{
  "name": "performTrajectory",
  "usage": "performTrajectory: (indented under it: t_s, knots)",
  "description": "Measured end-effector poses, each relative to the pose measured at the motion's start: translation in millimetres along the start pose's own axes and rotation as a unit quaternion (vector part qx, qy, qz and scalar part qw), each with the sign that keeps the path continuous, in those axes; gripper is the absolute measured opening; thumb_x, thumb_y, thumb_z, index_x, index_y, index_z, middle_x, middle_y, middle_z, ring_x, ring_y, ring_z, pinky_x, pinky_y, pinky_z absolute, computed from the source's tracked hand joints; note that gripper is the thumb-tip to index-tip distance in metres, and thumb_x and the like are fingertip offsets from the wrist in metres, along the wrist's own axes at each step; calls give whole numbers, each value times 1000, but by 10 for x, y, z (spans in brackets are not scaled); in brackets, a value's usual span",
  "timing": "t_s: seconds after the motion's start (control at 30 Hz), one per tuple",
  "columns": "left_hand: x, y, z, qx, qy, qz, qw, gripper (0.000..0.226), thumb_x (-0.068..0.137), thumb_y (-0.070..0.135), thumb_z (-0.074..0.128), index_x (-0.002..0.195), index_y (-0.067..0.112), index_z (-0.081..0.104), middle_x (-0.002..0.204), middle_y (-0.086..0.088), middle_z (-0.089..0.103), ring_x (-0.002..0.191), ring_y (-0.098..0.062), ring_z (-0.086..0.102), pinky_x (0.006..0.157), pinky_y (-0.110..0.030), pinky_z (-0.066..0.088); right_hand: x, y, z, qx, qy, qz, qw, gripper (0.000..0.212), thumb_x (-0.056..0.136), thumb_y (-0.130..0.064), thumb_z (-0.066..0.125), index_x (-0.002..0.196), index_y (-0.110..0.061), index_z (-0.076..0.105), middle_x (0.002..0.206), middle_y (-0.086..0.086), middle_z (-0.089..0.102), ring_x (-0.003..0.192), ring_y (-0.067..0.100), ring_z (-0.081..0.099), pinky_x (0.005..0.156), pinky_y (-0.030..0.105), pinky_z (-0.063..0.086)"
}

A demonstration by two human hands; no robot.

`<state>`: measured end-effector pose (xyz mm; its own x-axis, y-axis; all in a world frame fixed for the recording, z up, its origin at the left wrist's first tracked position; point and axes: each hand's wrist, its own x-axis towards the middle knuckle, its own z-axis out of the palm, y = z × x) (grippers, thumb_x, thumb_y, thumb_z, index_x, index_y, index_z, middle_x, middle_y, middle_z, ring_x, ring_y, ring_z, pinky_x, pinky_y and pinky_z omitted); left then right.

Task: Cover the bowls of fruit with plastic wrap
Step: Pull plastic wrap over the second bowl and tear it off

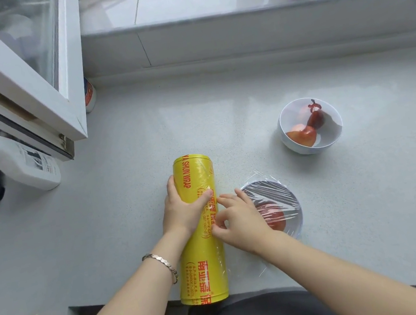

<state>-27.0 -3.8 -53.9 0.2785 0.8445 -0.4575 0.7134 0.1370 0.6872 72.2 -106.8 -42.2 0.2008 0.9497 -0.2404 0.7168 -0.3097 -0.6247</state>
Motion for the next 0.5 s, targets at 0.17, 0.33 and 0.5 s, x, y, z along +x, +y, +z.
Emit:
performTrajectory:
  t_s: [0.17,0.33,0.5]
  knots:
    - [-8,28,38,20,13,3,1000,100,68,54,72,145,29,14,138,-8,44,119,-28,50,97,-43,45,2,-81,159,-1,110,26,994,37,60,-32,35,44,-12,60,80,10,73,102,28,65,105,50,25]
    - [-1,2,-8,3,3,1,1000,99,67,58,72,144,32,15,138,-5,46,118,-27,51,96,-46,46,34,98,171,12,126,-5,992,16,56,-10,58,40,-10,58,80,7,75,85,21,71,89,53,48]
    - [5,11,-46,-12,9,4,1000,99,68,51,75,145,27,19,138,-4,48,118,-25,52,96,-42,47,8,182,200,18,111,-3,994,16,57,-7,64,43,-8,55,81,9,74,96,26,67,104,42,24]
